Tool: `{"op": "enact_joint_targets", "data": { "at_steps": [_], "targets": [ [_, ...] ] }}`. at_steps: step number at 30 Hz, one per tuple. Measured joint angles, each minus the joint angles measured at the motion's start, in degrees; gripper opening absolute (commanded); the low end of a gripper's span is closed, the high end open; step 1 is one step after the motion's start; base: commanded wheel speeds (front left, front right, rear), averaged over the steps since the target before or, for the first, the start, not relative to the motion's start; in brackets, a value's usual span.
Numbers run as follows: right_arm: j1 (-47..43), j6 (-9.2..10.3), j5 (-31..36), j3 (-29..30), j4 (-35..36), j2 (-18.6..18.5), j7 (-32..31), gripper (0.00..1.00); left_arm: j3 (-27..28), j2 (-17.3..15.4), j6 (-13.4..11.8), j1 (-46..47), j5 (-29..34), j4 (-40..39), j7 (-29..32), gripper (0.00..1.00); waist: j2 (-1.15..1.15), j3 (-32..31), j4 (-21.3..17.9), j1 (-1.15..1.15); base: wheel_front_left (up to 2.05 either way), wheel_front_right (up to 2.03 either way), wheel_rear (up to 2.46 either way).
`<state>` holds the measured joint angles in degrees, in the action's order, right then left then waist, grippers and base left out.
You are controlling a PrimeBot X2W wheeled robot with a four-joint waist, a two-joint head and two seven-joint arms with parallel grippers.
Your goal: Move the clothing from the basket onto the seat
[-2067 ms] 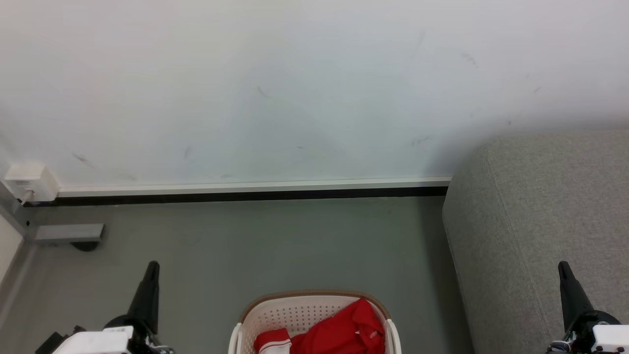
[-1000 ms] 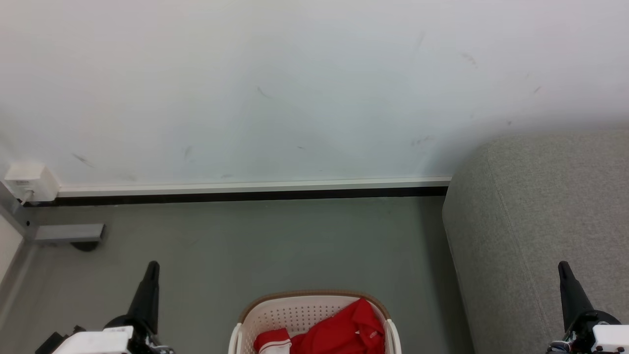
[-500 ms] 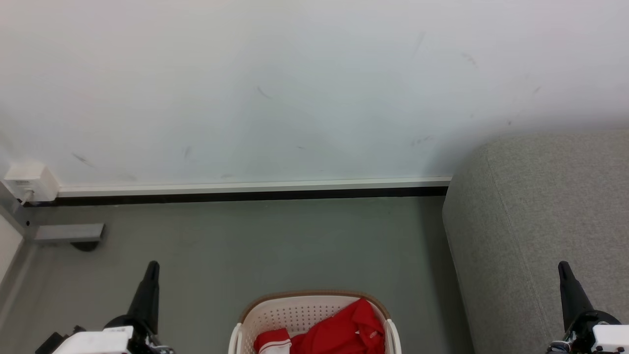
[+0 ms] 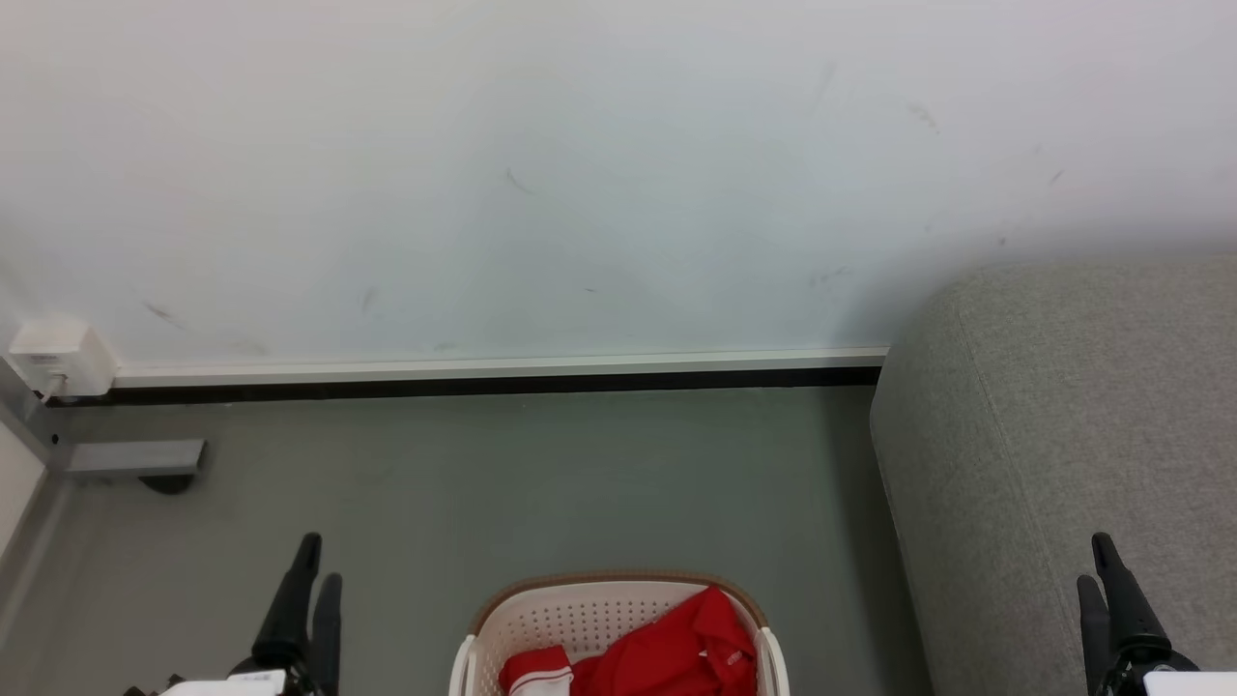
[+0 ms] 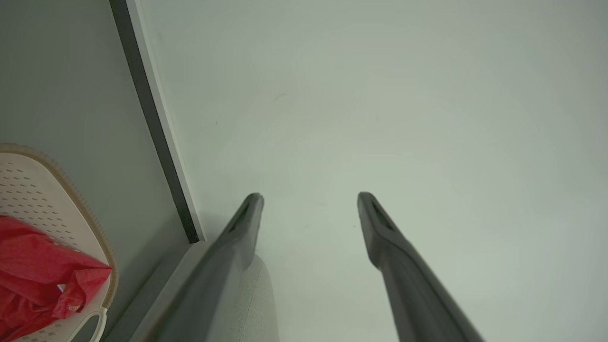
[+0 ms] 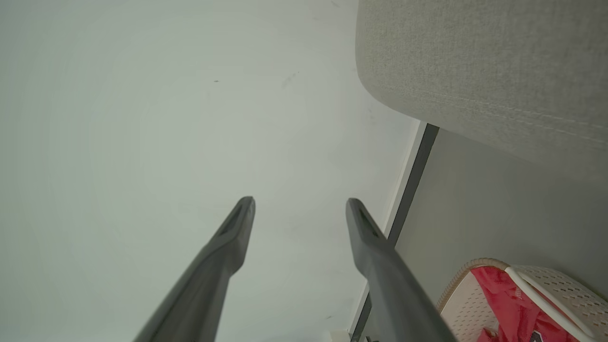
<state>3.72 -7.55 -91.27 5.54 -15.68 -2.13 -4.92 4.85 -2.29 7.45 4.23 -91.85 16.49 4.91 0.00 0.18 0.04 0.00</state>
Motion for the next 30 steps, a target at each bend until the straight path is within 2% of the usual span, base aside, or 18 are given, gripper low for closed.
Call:
{"op": "enact_joint_targets", "data": {
  "at_steps": [7,15,30],
  "targets": [
    [-0.44,0.00,4.26,-0.65,0.90,-0.01,2.01,1.00,-1.36,-0.01,-0.01,0.08,1.04,0.65,-2.03,1.00,0.00,-0.03,0.04,0.00,0.00,0.00,0.00],
    [-1.24,0.00,11.66,-0.62,2.46,-0.02,3.99,1.00,-2.15,-0.02,-2.01,0.19,6.09,0.66,-3.78,1.00,0.00,-0.06,0.11,0.00,0.00,0.00,0.00],
    [-2.15,0.00,33.05,-1.89,7.20,-0.08,7.22,1.00,-5.84,-0.05,-6.17,0.18,20.47,-2.02,-7.11,1.00,0.00,-0.09,-0.03,0.00,0.00,0.00,0.00]
  ]
}}
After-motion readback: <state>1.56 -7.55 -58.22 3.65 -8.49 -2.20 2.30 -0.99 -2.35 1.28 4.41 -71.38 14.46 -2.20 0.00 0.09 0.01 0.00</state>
